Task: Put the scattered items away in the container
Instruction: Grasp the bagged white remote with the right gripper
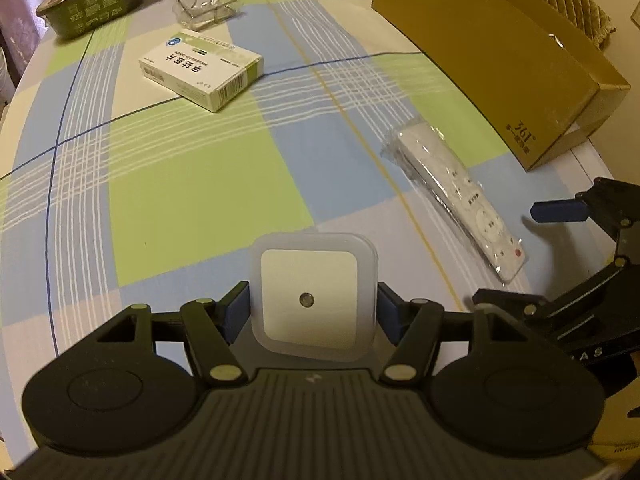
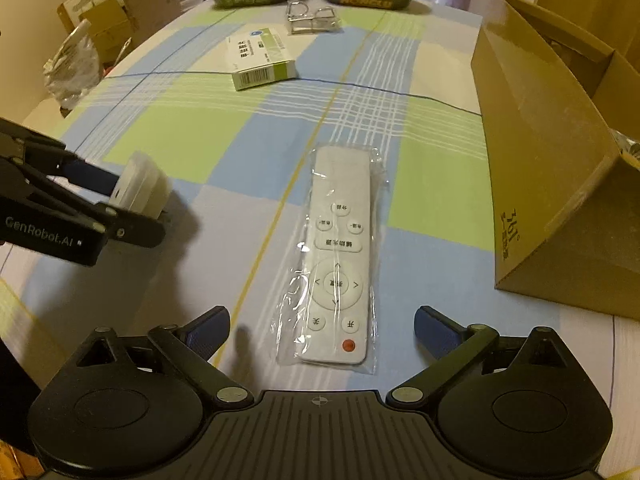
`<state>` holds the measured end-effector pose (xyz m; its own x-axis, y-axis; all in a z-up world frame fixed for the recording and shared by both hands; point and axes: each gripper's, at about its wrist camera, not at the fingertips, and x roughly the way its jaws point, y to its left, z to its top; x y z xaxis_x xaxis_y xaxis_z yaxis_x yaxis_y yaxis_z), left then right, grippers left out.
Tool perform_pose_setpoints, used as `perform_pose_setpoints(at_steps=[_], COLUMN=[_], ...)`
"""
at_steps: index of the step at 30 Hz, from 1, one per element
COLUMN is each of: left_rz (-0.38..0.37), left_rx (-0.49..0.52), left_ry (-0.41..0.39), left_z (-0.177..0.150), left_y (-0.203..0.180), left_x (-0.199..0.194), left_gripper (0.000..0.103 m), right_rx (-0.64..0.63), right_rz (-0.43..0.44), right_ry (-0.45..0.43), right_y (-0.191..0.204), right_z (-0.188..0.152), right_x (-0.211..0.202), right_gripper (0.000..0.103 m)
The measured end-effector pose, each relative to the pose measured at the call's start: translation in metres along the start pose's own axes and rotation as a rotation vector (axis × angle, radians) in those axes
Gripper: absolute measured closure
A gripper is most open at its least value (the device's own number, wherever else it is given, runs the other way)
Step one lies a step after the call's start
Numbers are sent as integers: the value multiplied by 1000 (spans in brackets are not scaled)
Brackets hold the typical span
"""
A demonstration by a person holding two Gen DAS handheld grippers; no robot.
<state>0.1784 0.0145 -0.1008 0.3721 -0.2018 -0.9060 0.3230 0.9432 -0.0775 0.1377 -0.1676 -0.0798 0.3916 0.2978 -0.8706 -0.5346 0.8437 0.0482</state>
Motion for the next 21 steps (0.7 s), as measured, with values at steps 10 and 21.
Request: perform_pose_setpoints(at_steps=[10,21], left_rz=[-47,19], left_rx=[16,62], left_ry=[30,35], left_z=[8,-4], left_y=[4,-12], left_x=[4,-2], left_gripper=[35,41], right_rx=[22,14], right_rz=[17,18], right_ry=[-25,-58], right_y=[-6,-3], right_z=[3,21], right_x=[1,10], right_gripper=[0,0])
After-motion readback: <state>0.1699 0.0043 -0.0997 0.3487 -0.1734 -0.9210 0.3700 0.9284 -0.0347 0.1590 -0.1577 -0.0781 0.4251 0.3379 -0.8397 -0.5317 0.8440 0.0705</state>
